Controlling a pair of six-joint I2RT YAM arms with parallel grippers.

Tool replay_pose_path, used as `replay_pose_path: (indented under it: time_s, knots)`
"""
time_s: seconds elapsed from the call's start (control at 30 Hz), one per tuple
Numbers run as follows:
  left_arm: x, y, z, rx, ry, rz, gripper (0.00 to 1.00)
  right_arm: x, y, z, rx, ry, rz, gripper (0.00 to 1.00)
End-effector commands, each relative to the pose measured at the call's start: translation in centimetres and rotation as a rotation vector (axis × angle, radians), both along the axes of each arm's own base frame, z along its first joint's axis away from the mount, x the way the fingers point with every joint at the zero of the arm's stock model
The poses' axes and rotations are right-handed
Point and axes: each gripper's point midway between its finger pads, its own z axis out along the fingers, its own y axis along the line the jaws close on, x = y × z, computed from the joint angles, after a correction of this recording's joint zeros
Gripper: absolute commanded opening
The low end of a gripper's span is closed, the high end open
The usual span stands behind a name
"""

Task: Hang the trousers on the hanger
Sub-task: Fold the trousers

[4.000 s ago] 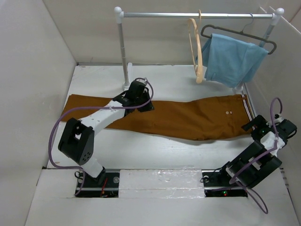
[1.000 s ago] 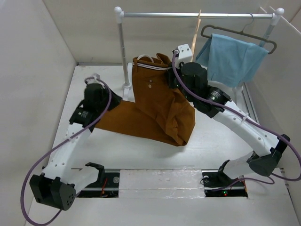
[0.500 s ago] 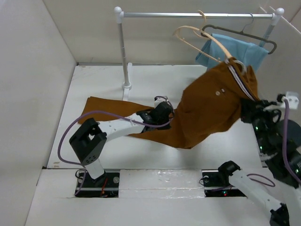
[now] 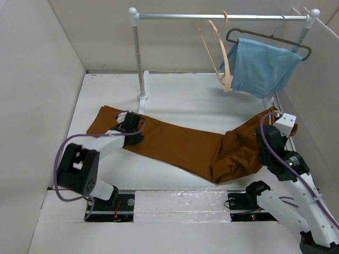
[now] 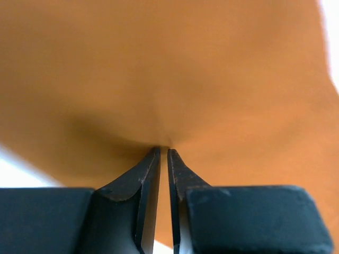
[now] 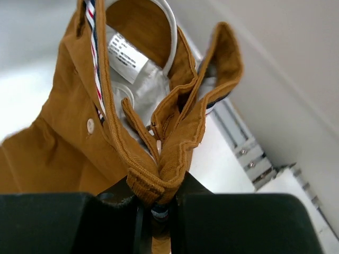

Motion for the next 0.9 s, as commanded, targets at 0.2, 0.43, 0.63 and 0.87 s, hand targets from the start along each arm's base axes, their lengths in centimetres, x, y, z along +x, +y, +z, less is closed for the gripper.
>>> replay_pose_path:
  time_s: [0.2,0.43,0.63,0.87]
  knots:
    - [-4.0,14.7,2.3,-0.018,-0.056,0.401,0.1,-0.5,1.4,-7.3,0.144,0.045,0.041,0.0]
    - [0.8,12.0,11.7,-0.117,-0.301,0.223,0.14,8.2,10.2,0.4,0.208,-0.044,0.502,0.0]
    - [0.5,5.4,4.4,-0.365,-0.112,0.117,0.18,4.0,2.4,-1.4,0.108,0.143,0.149,0.0]
    - [0.8,3.4,0.9,-0.451,-0.039,0.156,0.16,-1.2,-4.7,-7.2,0.146,0.241,-0.208,0.0]
